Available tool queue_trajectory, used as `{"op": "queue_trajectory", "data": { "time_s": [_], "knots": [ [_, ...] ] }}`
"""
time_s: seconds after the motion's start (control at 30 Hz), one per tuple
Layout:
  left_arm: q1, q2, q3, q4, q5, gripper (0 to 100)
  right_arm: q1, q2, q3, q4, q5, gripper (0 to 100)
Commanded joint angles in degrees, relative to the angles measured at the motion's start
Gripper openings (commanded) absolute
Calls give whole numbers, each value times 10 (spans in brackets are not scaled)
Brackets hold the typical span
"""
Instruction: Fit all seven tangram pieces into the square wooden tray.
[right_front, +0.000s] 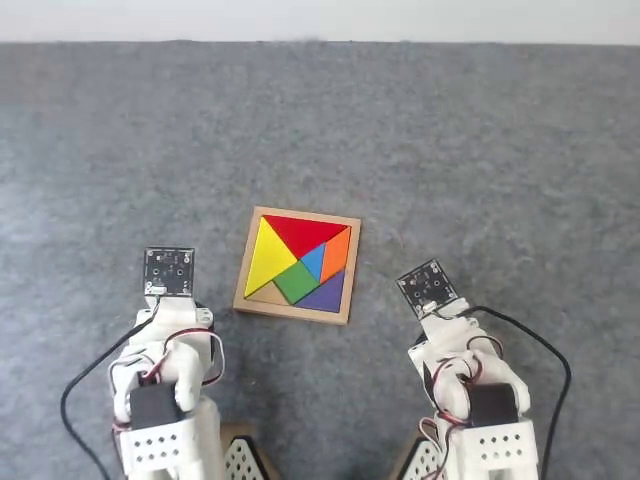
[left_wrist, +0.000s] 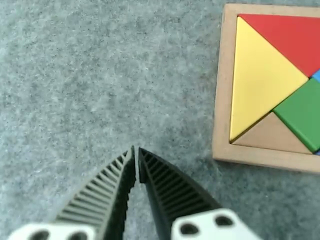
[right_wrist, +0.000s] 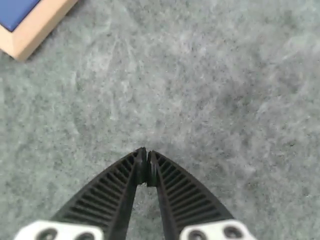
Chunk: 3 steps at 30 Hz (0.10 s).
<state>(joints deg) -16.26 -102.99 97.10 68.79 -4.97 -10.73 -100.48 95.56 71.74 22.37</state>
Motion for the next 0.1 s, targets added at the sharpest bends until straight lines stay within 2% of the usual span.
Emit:
{"op": "queue_trajectory", "data": {
  "time_s": [0.0,0.07],
  "knots": [
    [0,-10,-6,4,-2,12,6,4,11,4,7,8],
    [0,-10,-6,4,-2,12,6,4,11,4,7,8]
  ]
}}
